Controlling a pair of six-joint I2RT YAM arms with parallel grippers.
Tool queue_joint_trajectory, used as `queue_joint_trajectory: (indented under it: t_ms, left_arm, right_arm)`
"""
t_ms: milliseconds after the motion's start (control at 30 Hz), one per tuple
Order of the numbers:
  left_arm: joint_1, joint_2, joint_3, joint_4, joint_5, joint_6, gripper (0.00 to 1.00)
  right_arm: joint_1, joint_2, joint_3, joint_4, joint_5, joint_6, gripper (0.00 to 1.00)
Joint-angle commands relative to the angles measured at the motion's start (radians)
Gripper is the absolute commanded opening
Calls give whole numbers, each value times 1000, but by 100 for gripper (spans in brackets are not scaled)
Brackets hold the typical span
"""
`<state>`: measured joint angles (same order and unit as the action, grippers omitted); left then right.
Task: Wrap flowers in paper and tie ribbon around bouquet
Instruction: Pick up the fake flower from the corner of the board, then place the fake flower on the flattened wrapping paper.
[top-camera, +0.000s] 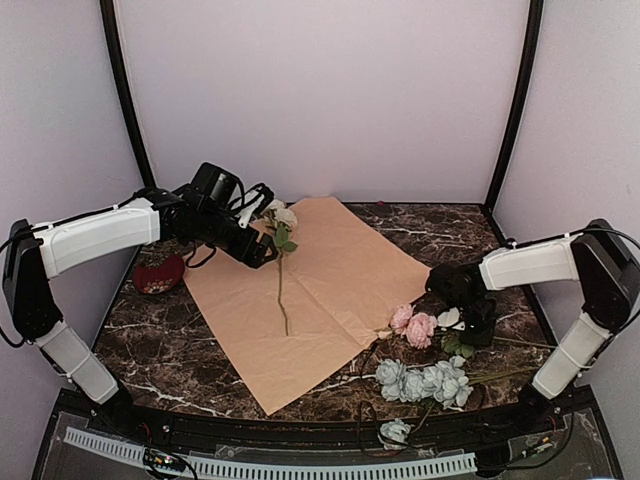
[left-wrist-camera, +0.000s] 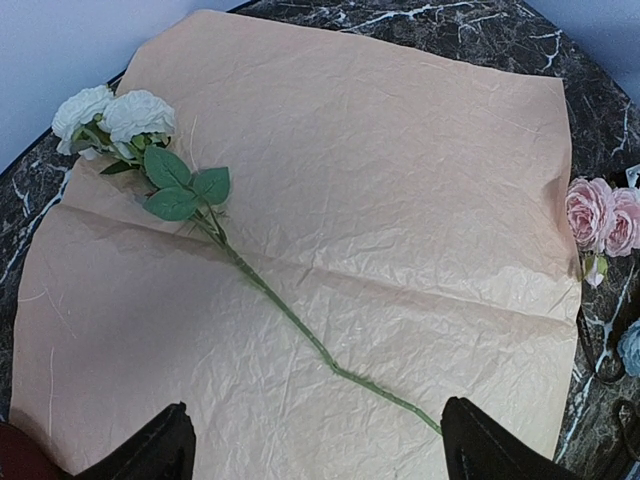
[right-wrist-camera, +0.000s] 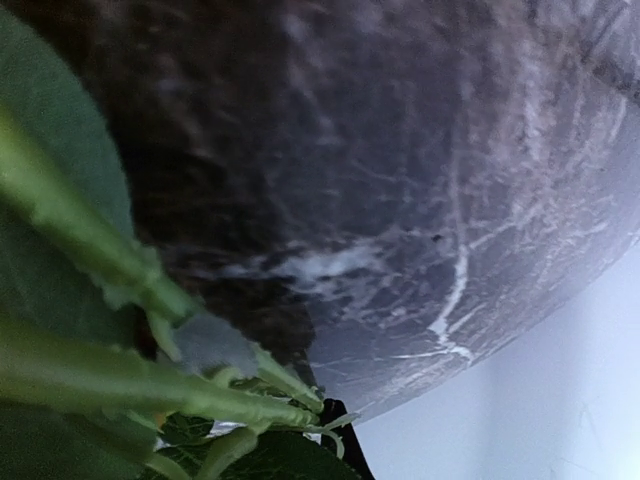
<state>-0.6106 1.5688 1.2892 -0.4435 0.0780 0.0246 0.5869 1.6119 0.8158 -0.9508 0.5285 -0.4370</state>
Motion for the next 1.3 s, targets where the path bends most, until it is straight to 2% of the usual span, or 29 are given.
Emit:
queue_joint_trajectory:
  t_ms: [0,167,267,367,433,533,633,733,800,867,933,1000,1100,1267]
  left_arm:
    - [2,-35,-9,0,-1,22,88]
    - [2,-43,-12,6,-11,31,88]
    - [2,-43,-11,4,-25,37,88]
    - [2,-48,-10,4,-30,38,88]
    - [2,-52,-11,8,-33,40,88]
    - [2,-53,-14,9,-49,42,88]
    - [2,-57,-16,13,-74,34,88]
    - [2,-62,-26,25,-116,25,88]
    - [2,-61,-26,23,-134,24,88]
    - [2,-64,-23,19,-142,26,88]
    - [1,-68,-24,19,-148,25,88]
    - [2,-72,-29,22,-156,26,88]
    - [2,-73,-31,25,-168,26,89]
    - [2,-74,-31,23,-172,27,89]
  right_arm:
    - [0,-84,37,-8,79,-17,0]
    - [28,-275,83,-73,104,-69,0]
    - [40,-401,187,-112,77,-111,0]
    - [44,-494,350,-71,-18,-136,0]
    - [44,-527,450,38,-89,-97,0]
    - [46,-552,497,352,-227,152,0]
    - [48,-511,490,619,-579,413,0]
    - [50,-383,526,896,-888,770,0]
    - [51,-247,624,970,-1039,966,0]
    - [57,-67,816,817,-1053,1053,0]
    - [58,149,1021,554,-1042,1063,0]
    - [67,292,1171,420,-1022,1044,0]
    - [89,449,1325,308,-966,994,0]
    - [83,656,1499,195,-1003,966,0]
